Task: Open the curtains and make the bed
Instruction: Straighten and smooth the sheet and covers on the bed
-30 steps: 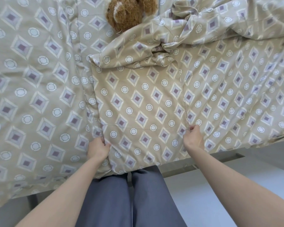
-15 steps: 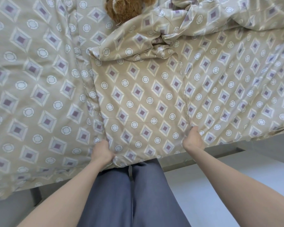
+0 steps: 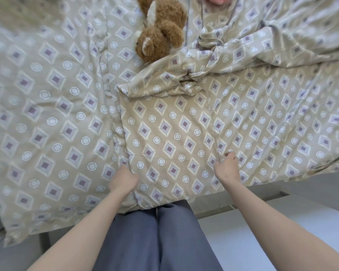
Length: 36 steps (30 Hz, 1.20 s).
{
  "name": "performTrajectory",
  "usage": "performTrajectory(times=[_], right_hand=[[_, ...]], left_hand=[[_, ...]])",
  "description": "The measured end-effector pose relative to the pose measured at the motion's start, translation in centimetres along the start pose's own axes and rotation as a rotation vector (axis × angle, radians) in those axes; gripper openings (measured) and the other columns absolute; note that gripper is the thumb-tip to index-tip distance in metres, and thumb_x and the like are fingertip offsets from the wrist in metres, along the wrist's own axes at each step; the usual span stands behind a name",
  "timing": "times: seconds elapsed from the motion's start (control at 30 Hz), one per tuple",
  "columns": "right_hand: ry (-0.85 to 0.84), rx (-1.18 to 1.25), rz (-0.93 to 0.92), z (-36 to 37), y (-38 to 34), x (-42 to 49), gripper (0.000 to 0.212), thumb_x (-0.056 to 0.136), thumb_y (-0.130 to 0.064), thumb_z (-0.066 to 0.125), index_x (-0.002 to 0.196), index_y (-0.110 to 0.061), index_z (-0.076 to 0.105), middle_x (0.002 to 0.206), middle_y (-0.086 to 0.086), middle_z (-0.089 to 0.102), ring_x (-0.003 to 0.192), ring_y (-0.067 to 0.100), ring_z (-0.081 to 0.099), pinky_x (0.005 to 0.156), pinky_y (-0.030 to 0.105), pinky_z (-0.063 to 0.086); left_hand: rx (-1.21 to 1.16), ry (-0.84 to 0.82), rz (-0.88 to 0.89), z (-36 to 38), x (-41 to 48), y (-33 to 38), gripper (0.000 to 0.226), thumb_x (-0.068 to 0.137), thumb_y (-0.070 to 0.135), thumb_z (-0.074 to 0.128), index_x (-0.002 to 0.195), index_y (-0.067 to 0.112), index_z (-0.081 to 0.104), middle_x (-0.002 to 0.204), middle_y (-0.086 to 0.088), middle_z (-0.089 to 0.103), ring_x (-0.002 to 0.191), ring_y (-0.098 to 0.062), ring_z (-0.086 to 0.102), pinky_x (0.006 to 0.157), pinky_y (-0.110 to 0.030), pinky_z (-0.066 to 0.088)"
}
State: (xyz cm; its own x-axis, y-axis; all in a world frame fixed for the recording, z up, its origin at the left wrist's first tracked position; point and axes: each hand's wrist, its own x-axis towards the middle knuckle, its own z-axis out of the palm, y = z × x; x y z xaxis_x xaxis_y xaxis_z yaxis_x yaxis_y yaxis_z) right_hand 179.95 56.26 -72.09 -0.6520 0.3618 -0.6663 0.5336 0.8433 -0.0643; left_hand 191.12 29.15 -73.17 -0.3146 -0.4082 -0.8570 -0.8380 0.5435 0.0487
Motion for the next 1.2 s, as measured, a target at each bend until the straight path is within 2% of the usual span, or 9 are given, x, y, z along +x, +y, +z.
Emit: performTrajectory(times=[0.2, 0.3, 0.43, 0.53, 0.7, 0.87, 1.03, 1.13, 1.2], right_hand=[[0.072, 0.155, -0.189, -6.6, -3.1, -3.6, 0.03, 0.093, -0.014, 0.043, 0.123, -0.015, 0.047, 0.125, 0.0, 0.054, 0.094, 0.017, 0.051, 0.074, 0.03, 0.037], [0.096, 0.206, -0.273, -10.1, -3.5, -5.3, 0.027, 0.093, -0.016, 0.043, 0.12, -0.017, 0.049, 0.12, -0.004, 0.057, 0.095, 0.015, 0.055, 0.074, 0.03, 0.041], [0.133, 0.321, -0.348, -14.6, -3.1, -7.8, 0.023, 0.094, -0.014, 0.042, 0.114, -0.02, 0.052, 0.112, -0.009, 0.058, 0.086, 0.01, 0.057, 0.075, 0.031, 0.046], [0.18, 0.396, -0.397, -17.1, -2.7, -9.7, 0.022, 0.093, -0.012, 0.044, 0.111, -0.021, 0.054, 0.109, -0.01, 0.058, 0.094, 0.013, 0.059, 0.078, 0.03, 0.048], [0.205, 0.44, -0.436, -20.5, -1.2, -13.1, 0.02, 0.093, -0.013, 0.043, 0.104, -0.027, 0.051, 0.106, -0.011, 0.06, 0.091, 0.011, 0.059, 0.077, 0.031, 0.05], [0.28, 0.438, -0.425, -22.1, 0.5, -14.9, 0.021, 0.093, -0.016, 0.044, 0.111, -0.022, 0.055, 0.107, -0.012, 0.06, 0.081, 0.011, 0.06, 0.073, 0.035, 0.052], [0.365, 0.426, -0.419, -23.6, 2.6, -15.3, 0.021, 0.095, -0.018, 0.044, 0.112, -0.024, 0.054, 0.108, -0.016, 0.057, 0.082, 0.009, 0.057, 0.067, 0.03, 0.047], [0.418, 0.435, -0.42, -25.1, 3.3, -14.7, 0.022, 0.095, -0.016, 0.043, 0.111, -0.025, 0.055, 0.111, -0.014, 0.059, 0.087, 0.01, 0.059, 0.072, 0.033, 0.051], [0.45, 0.445, -0.456, -26.5, 3.7, -13.9, 0.023, 0.095, -0.015, 0.044, 0.113, -0.024, 0.055, 0.114, -0.013, 0.059, 0.089, 0.01, 0.059, 0.073, 0.03, 0.05]], left_hand=[[-0.287, 0.016, 0.142, -6.3, -3.9, 5.0, 0.029, 0.091, 0.022, 0.048, 0.116, 0.011, 0.056, 0.109, -0.003, 0.061, 0.107, -0.026, 0.058, 0.084, -0.032, 0.042], [-0.48, 0.021, 0.232, -9.0, -6.5, 7.5, 0.02, 0.089, 0.02, 0.051, 0.107, 0.015, 0.058, 0.106, -0.004, 0.066, 0.093, -0.023, 0.063, 0.079, -0.033, 0.045], [-0.742, -0.005, 0.324, -12.1, -11.2, 10.9, 0.017, 0.094, 0.015, 0.047, 0.109, 0.015, 0.055, 0.104, -0.002, 0.067, 0.079, -0.015, 0.061, 0.075, -0.029, 0.046], [-0.74, 0.018, 0.438, -14.0, -14.5, 13.1, 0.016, 0.096, 0.016, 0.045, 0.109, 0.016, 0.055, 0.104, 0.0, 0.067, 0.085, -0.017, 0.062, 0.074, -0.028, 0.046], [-0.669, -0.008, 0.564, -16.2, -19.8, 16.3, 0.018, 0.097, 0.015, 0.043, 0.11, 0.015, 0.055, 0.103, 0.002, 0.066, 0.087, -0.017, 0.062, 0.081, -0.033, 0.049], [-0.62, -0.057, 0.632, -17.0, -23.1, 19.0, 0.022, 0.095, 0.011, 0.043, 0.113, 0.013, 0.054, 0.11, -0.003, 0.065, 0.083, -0.016, 0.059, 0.07, -0.025, 0.046], [-0.52, -0.114, 0.741, -17.0, -26.1, 22.4, 0.022, 0.094, 0.014, 0.048, 0.116, 0.012, 0.054, 0.114, -0.006, 0.062, 0.086, -0.017, 0.058, 0.086, -0.035, 0.051], [-0.496, -0.112, 0.808, -17.1, -27.4, 24.0, 0.02, 0.095, 0.018, 0.05, 0.114, 0.015, 0.055, 0.112, -0.003, 0.061, 0.09, -0.016, 0.058, 0.086, -0.034, 0.051], [-0.495, -0.096, 0.836, -17.0, -28.0, 25.0, 0.022, 0.094, 0.017, 0.05, 0.115, 0.015, 0.056, 0.111, -0.002, 0.063, 0.089, -0.016, 0.058, 0.082, -0.032, 0.05]])
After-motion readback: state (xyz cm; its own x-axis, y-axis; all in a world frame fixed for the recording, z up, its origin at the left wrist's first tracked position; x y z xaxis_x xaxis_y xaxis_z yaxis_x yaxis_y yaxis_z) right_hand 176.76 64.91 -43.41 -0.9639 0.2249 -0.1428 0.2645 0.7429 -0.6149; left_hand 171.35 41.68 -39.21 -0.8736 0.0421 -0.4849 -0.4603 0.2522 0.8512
